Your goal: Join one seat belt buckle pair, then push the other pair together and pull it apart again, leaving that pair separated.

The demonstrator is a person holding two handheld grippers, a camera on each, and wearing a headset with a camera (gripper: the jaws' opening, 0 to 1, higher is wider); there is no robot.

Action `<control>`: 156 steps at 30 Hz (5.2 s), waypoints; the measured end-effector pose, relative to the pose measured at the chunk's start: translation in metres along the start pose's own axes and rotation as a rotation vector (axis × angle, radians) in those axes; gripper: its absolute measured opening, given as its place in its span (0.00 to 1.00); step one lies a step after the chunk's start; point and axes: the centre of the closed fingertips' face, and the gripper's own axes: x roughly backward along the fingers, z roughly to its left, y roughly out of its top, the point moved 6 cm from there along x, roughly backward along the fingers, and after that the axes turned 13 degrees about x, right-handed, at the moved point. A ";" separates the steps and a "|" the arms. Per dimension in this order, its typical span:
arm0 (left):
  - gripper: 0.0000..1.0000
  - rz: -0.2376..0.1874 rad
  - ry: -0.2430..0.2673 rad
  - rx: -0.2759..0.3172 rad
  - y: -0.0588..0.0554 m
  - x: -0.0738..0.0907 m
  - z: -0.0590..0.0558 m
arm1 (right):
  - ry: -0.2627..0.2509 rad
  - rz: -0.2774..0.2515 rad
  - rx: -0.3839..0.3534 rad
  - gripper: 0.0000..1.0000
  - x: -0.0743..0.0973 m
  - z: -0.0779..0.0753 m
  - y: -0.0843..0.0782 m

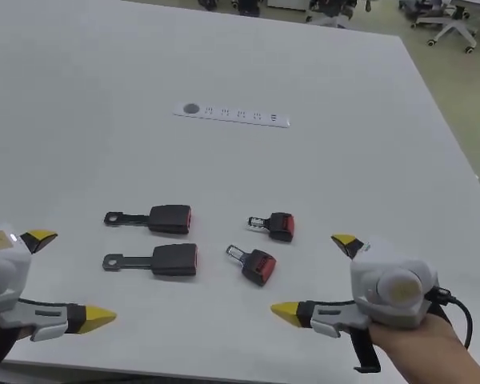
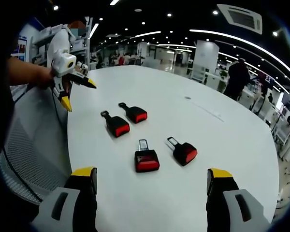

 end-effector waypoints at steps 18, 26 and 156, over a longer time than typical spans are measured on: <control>1.00 0.027 0.011 -0.010 -0.005 -0.001 -0.002 | -0.005 0.017 -0.017 0.92 0.003 0.001 -0.008; 1.00 0.035 0.010 -0.015 -0.005 0.000 -0.004 | -0.005 0.022 -0.019 0.93 0.004 0.003 -0.008; 0.35 0.358 -0.335 -0.514 0.038 -0.139 -0.042 | 0.307 0.171 0.146 0.33 -0.107 0.002 -0.019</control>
